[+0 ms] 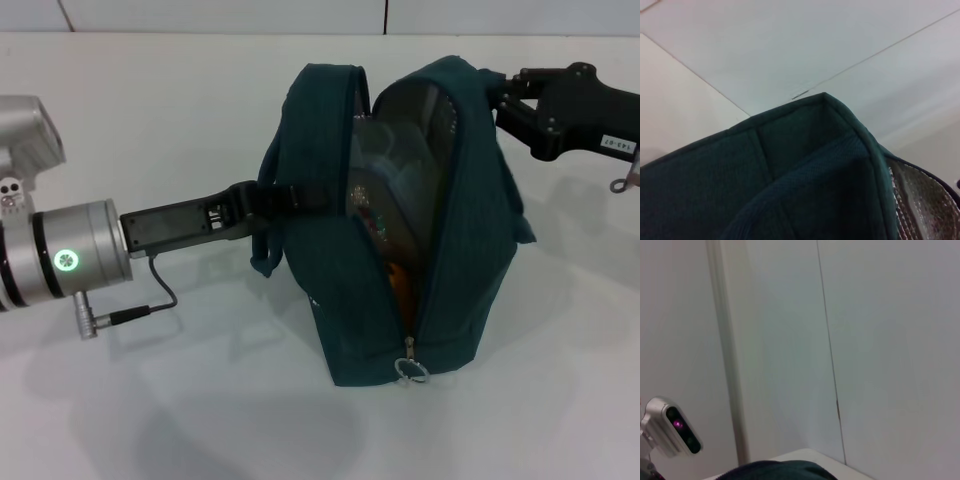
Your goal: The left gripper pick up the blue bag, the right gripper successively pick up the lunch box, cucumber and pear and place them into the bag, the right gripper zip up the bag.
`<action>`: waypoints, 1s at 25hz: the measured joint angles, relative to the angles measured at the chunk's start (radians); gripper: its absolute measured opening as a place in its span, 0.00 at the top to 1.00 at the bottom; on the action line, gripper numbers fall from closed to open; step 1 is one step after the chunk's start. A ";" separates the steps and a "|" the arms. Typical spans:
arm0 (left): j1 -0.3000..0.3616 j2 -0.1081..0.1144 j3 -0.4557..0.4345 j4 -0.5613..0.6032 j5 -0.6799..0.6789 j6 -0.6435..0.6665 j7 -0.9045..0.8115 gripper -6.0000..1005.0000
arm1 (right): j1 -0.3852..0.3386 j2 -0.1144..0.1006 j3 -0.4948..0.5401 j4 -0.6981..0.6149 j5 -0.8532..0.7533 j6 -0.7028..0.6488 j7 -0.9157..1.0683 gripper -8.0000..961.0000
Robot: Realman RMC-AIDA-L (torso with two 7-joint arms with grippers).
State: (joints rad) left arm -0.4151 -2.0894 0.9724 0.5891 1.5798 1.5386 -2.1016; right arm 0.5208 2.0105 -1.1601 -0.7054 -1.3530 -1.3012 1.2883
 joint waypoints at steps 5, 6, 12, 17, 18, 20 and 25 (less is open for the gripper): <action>0.005 0.001 -0.001 0.000 0.000 -0.003 0.000 0.95 | -0.002 -0.001 0.002 -0.001 -0.005 0.004 0.002 0.80; 0.006 0.002 -0.001 0.000 0.000 -0.003 0.000 0.95 | -0.003 -0.002 0.002 -0.003 -0.005 0.002 0.002 0.75; 0.018 0.002 -0.003 0.000 0.000 -0.013 0.000 0.95 | -0.019 -0.011 0.003 -0.008 -0.002 -0.007 0.001 0.53; 0.024 0.001 -0.013 0.000 -0.002 -0.014 0.000 0.95 | -0.072 -0.006 0.047 -0.043 0.006 -0.064 -0.020 0.44; 0.024 0.001 -0.013 0.000 -0.002 -0.014 0.001 0.95 | -0.086 -0.003 0.073 -0.050 0.007 -0.090 -0.027 0.42; 0.024 0.001 -0.014 0.000 -0.002 -0.014 0.002 0.95 | -0.103 -0.001 0.120 -0.054 0.009 -0.153 -0.043 0.38; 0.024 0.000 -0.021 0.000 -0.002 -0.014 0.003 0.95 | -0.125 -0.009 0.181 -0.056 0.001 -0.384 -0.093 0.36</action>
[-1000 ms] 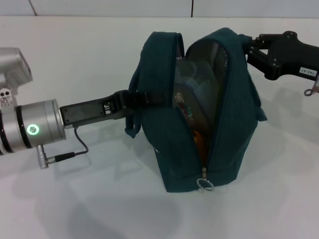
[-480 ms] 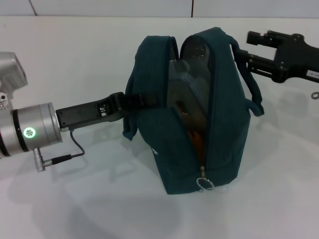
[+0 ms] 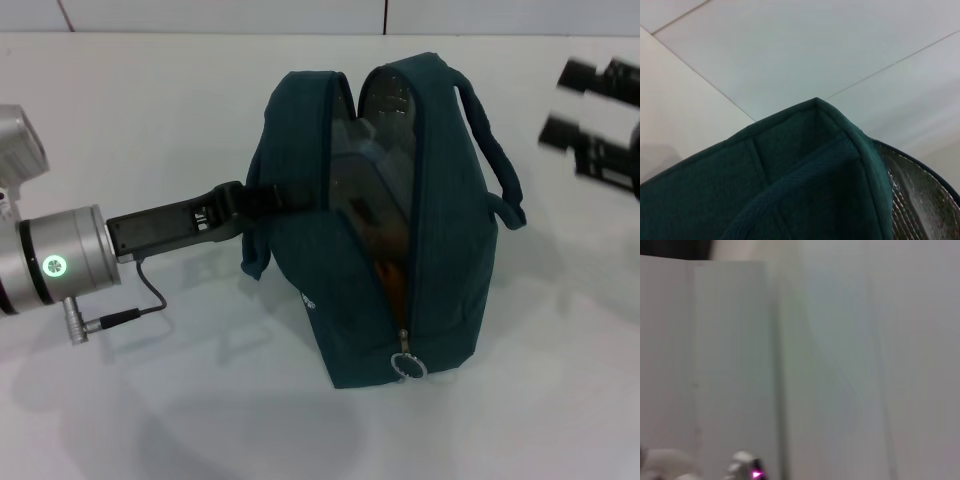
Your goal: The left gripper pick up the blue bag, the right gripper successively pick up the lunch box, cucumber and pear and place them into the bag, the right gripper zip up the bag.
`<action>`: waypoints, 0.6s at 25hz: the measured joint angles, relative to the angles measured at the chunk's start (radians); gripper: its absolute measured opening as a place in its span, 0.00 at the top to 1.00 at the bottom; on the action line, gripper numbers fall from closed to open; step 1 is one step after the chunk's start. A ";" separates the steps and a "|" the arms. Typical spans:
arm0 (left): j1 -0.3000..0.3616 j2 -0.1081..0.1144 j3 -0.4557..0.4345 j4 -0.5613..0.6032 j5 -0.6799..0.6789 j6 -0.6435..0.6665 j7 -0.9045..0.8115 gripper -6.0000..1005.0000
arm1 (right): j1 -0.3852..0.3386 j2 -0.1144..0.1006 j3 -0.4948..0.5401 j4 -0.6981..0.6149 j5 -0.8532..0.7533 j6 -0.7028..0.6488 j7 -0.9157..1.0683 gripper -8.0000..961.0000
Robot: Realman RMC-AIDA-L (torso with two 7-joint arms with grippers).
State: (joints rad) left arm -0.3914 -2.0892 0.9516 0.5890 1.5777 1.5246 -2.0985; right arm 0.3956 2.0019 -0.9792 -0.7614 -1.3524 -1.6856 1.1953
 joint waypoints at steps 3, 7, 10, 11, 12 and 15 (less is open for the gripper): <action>-0.001 0.000 -0.004 0.000 0.000 0.000 0.000 0.95 | -0.004 -0.003 -0.003 -0.003 -0.053 -0.091 -0.027 0.36; -0.005 0.000 -0.004 0.000 -0.004 0.000 0.000 0.95 | -0.002 0.000 -0.004 -0.003 -0.190 -0.194 -0.055 0.37; -0.005 -0.001 -0.002 0.000 -0.015 0.001 0.000 0.95 | 0.004 0.003 -0.007 -0.001 -0.276 -0.259 -0.068 0.37; -0.005 -0.001 -0.002 0.000 -0.019 0.002 0.000 0.95 | 0.005 0.004 -0.008 0.001 -0.301 -0.280 -0.073 0.37; -0.006 -0.001 -0.002 0.000 -0.020 0.002 0.000 0.95 | 0.007 0.004 -0.008 0.002 -0.321 -0.288 -0.074 0.37; -0.010 -0.002 0.000 -0.006 -0.023 0.004 0.000 0.95 | 0.013 0.005 -0.009 0.016 -0.386 -0.273 -0.065 0.37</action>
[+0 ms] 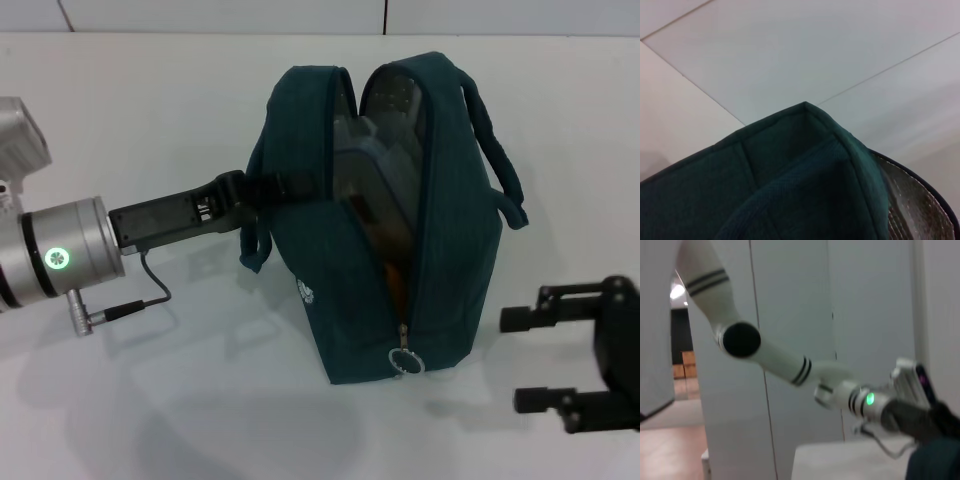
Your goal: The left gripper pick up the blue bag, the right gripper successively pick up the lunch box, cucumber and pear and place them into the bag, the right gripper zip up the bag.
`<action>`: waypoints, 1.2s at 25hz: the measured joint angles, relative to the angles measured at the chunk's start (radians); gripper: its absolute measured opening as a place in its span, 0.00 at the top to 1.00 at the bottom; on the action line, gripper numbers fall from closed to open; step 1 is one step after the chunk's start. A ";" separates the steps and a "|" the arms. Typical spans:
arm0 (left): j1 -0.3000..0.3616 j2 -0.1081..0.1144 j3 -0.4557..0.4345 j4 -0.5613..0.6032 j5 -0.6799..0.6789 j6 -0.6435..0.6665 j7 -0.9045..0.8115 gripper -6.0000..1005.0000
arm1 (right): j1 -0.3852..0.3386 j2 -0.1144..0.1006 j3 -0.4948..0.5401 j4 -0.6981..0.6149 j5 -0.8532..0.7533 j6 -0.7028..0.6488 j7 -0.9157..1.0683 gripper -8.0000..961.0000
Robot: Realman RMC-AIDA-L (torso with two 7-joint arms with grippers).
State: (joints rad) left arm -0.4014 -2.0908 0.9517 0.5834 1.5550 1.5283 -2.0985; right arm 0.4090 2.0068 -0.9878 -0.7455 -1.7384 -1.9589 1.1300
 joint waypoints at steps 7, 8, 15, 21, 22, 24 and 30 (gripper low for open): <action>-0.002 0.000 0.003 -0.003 -0.001 0.000 0.003 0.95 | 0.065 0.005 -0.086 0.168 -0.037 0.172 0.010 0.37; -0.002 0.000 0.003 -0.003 -0.001 0.000 0.003 0.95 | 0.069 0.008 -0.101 0.178 -0.035 0.191 0.011 0.37; -0.004 0.000 0.002 -0.004 -0.001 -0.001 0.003 0.95 | 0.074 0.014 -0.146 0.192 -0.028 0.258 0.036 0.37; -0.005 0.000 0.002 -0.004 -0.001 -0.001 0.005 0.95 | 0.088 0.015 -0.153 0.221 -0.024 0.293 0.041 0.37; -0.006 0.000 0.002 -0.004 -0.001 -0.001 0.005 0.95 | 0.091 0.015 -0.153 0.227 -0.024 0.296 0.039 0.37; -0.007 -0.001 0.002 -0.004 -0.001 -0.001 0.006 0.95 | 0.100 0.016 -0.156 0.243 -0.024 0.305 0.034 0.37; -0.011 -0.001 0.002 -0.004 -0.001 -0.001 0.006 0.95 | 0.116 0.019 -0.174 0.266 -0.024 0.331 0.032 0.38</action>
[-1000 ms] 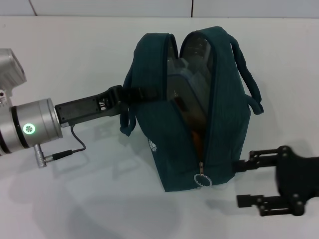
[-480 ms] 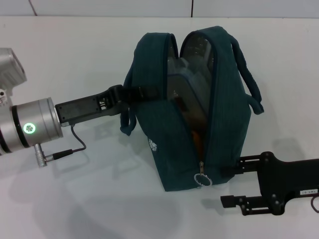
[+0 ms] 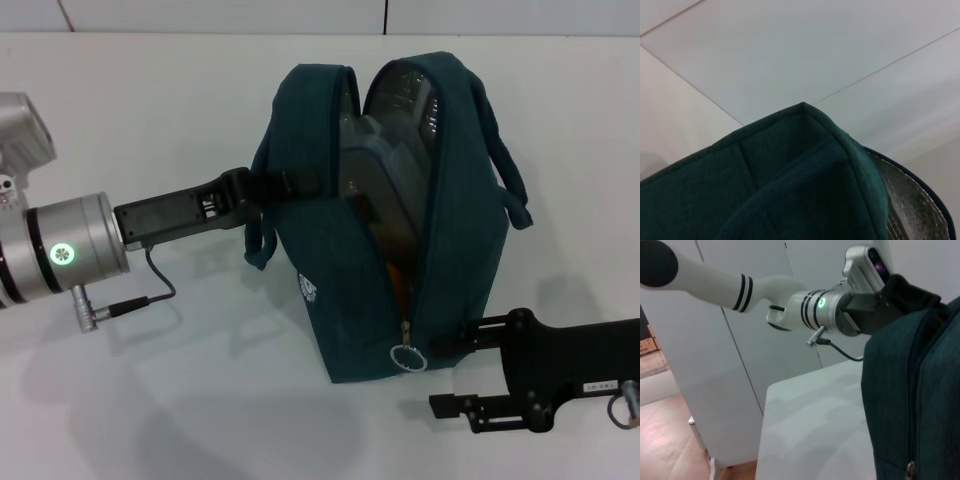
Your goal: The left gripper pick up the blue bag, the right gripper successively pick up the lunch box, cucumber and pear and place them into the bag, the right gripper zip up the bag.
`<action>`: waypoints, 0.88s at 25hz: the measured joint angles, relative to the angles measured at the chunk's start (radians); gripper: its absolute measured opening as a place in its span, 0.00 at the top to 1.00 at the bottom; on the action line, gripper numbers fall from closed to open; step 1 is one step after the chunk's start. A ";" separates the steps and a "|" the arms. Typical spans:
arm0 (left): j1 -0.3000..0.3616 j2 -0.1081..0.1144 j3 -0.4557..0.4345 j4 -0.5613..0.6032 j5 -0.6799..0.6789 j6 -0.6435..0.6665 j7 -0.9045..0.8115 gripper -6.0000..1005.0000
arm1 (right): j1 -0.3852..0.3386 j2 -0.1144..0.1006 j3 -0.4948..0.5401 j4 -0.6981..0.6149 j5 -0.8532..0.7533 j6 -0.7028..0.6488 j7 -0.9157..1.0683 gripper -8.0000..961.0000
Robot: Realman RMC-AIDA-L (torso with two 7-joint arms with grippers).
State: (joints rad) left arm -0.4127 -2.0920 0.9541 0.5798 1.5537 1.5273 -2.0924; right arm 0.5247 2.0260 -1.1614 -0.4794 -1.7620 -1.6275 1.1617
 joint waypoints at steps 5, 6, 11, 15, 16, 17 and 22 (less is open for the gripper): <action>-0.003 0.000 0.000 0.000 0.000 -0.002 0.000 0.95 | 0.009 0.001 -0.022 0.013 0.019 0.024 -0.001 0.39; -0.003 0.000 0.000 0.000 0.000 -0.002 0.000 0.95 | 0.009 0.002 -0.032 0.013 0.030 0.032 -0.002 0.39; -0.003 0.000 0.000 0.000 0.000 -0.003 0.000 0.95 | 0.009 0.002 -0.079 0.013 0.083 0.071 -0.003 0.41; -0.003 0.000 -0.001 0.000 0.000 -0.003 0.000 0.95 | 0.011 0.002 -0.126 0.012 0.117 0.102 -0.004 0.44; -0.003 0.000 -0.001 0.000 0.000 -0.003 0.000 0.95 | 0.011 0.002 -0.132 0.011 0.119 0.107 -0.004 0.45; -0.004 0.000 -0.002 0.000 0.000 -0.003 0.000 0.95 | 0.012 0.002 -0.134 0.010 0.119 0.111 -0.004 0.47; -0.005 0.000 -0.003 0.000 0.000 -0.003 0.000 0.95 | 0.013 0.002 -0.136 0.008 0.128 0.126 -0.004 0.57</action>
State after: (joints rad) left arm -0.4173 -2.0922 0.9507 0.5799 1.5540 1.5247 -2.0924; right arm 0.5373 2.0278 -1.2974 -0.4716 -1.6338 -1.5015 1.1580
